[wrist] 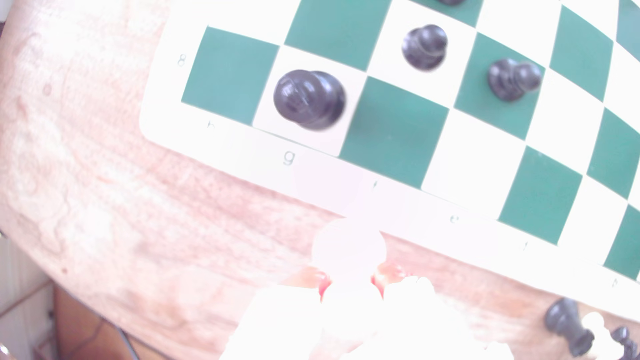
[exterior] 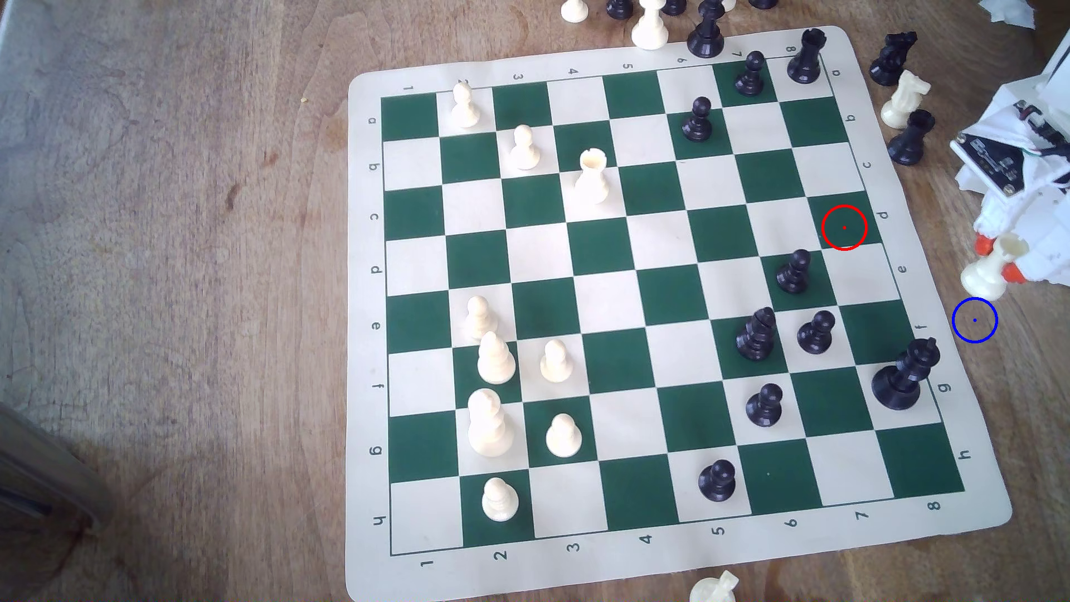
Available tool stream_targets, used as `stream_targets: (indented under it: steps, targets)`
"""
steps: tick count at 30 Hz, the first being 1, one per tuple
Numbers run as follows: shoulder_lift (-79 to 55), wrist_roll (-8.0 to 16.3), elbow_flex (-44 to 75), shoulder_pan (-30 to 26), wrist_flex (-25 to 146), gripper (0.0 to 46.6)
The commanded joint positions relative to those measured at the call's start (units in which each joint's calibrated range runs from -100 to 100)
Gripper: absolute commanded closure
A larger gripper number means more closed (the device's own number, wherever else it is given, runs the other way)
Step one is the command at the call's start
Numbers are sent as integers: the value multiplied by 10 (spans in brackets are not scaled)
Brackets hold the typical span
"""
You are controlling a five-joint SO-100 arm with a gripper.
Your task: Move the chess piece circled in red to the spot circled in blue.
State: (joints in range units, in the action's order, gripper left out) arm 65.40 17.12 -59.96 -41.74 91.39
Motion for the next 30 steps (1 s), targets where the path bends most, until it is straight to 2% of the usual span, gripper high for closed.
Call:
stream_targets:
  steps: [1, 7, 12, 18, 25, 30]
  targets:
    - [-44, -8, -15, -10, -73, 464]
    - [-85, -21, -79, -8, -114, 464]
    - [-101, -22, -126, -17, -152, 464]
    - [-112, -12, -160, -41, -193, 464]
    - [-128, -1, -153, -100, -195, 464]
    - [-134, -2, -151, -104, -196, 461]
